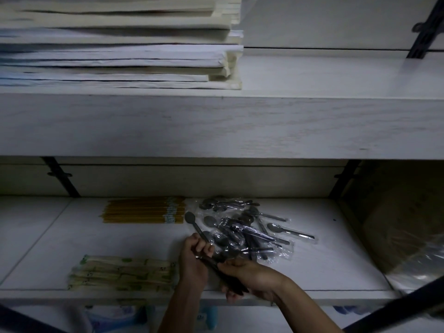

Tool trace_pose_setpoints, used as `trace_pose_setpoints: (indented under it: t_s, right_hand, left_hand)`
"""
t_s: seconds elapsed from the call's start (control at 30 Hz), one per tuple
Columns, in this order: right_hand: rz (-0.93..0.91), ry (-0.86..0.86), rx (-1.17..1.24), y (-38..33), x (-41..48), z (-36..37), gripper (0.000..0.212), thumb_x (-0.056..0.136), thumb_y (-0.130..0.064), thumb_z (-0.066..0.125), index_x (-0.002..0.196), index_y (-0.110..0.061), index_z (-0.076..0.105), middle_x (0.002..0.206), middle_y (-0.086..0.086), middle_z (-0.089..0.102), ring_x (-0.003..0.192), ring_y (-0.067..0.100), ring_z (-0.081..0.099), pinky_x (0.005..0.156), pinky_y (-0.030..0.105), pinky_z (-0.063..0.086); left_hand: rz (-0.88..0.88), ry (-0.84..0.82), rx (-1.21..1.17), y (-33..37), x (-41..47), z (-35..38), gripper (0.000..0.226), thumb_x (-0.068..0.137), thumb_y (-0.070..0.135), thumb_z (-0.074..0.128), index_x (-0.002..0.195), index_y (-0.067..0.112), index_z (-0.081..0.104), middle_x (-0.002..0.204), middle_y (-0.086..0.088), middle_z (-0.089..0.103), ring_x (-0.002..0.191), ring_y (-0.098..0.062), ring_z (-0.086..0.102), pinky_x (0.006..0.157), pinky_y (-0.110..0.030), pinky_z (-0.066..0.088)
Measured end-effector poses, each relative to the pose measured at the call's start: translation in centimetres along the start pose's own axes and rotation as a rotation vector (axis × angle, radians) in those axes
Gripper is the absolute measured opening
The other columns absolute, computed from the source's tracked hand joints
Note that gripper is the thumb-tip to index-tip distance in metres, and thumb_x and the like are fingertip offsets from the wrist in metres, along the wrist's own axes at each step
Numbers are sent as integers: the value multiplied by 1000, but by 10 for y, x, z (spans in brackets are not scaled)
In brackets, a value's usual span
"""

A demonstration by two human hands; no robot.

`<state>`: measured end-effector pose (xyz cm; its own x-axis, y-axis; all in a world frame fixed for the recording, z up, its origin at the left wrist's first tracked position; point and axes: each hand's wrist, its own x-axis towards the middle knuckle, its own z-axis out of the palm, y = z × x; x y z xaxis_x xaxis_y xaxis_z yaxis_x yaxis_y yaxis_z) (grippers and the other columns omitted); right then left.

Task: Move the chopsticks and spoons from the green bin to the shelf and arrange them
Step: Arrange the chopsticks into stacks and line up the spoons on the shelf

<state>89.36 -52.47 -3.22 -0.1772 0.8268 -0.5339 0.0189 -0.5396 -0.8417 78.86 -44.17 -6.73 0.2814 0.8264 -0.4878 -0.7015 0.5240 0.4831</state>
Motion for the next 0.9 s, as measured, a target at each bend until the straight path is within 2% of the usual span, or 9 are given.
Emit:
trace_pose_setpoints:
  t_s: [0.13, 0.27, 0.33, 0.37, 0.43, 0.57, 0.67, 0.8, 0.9]
  right_hand:
    - [-2, -35, 55, 4, 2, 2, 26, 99, -23, 41, 81, -15, 57, 48, -8, 57, 36, 4, 46, 38, 12, 34]
    - [-36, 8, -69, 13, 7, 8, 25, 98, -13, 42, 75, -16, 51, 40, -12, 50, 33, 0, 38, 39, 10, 32]
    - [-43, 4, -83, 17, 8, 9, 26, 96, -10, 46, 72, -16, 53, 42, -11, 54, 34, -1, 44, 40, 10, 34]
    - [-45, 1, -90, 17, 7, 10, 26, 95, -9, 47, 71, -17, 54, 44, -10, 58, 36, -1, 48, 41, 10, 37]
    - [-33, -16, -96, 16, 7, 10, 25, 95, -8, 48, 73, -17, 56, 48, -10, 63, 40, -1, 55, 43, 10, 41]
    - [-28, -18, -315, 11, 7, 10, 19, 97, -17, 43, 83, -11, 54, 54, -7, 62, 42, -2, 57, 48, 13, 43]
    - [-59, 9, -603, 12, 10, 6, 35, 95, -35, 41, 103, -4, 57, 60, -2, 59, 37, -2, 53, 47, 13, 40]
    - [-21, -55, -335, 10, 10, 5, 17, 97, -16, 44, 83, -11, 53, 48, -7, 56, 35, 0, 51, 42, 12, 38]
    - [51, -89, -23, 9, 10, 3, 20, 95, -1, 43, 81, -11, 52, 47, -7, 60, 41, 4, 57, 42, 14, 44]
  left_hand:
    - [12, 67, 56, -2, -9, -2, 27, 90, 6, 33, 65, 12, 41, 41, 3, 40, 42, -14, 43, 65, -30, 39]
    - [-82, 176, -69, -1, -13, -6, 19, 95, 8, 41, 84, 2, 54, 84, -14, 53, 77, -22, 52, 80, -38, 51]
    - [-109, 171, -127, 1, -14, -7, 20, 95, 8, 40, 83, 1, 55, 82, -13, 52, 72, -17, 51, 64, -29, 59]
    - [-131, 168, -152, 3, -14, -6, 21, 95, 9, 40, 81, 2, 54, 78, -10, 50, 66, -14, 48, 51, -22, 57]
    - [-165, 169, -167, 5, -14, -6, 23, 96, 13, 38, 78, 4, 50, 71, -5, 45, 57, -9, 42, 38, -13, 45]
    - [-160, 158, -146, 6, -9, -8, 24, 96, 12, 32, 79, 6, 48, 62, -2, 39, 36, -7, 41, 33, -11, 36]
    - [-159, 147, -149, 8, -3, -13, 24, 96, 14, 33, 77, 8, 47, 43, 1, 42, 29, -6, 37, 33, -10, 33]
    - [-150, 134, -206, 11, -2, -16, 23, 96, 20, 38, 80, 8, 50, 47, 1, 45, 37, -6, 40, 36, -12, 37]
    - [-125, 111, -220, 11, -5, -16, 22, 95, 20, 40, 82, 7, 52, 53, 0, 45, 43, -8, 41, 40, -15, 41]
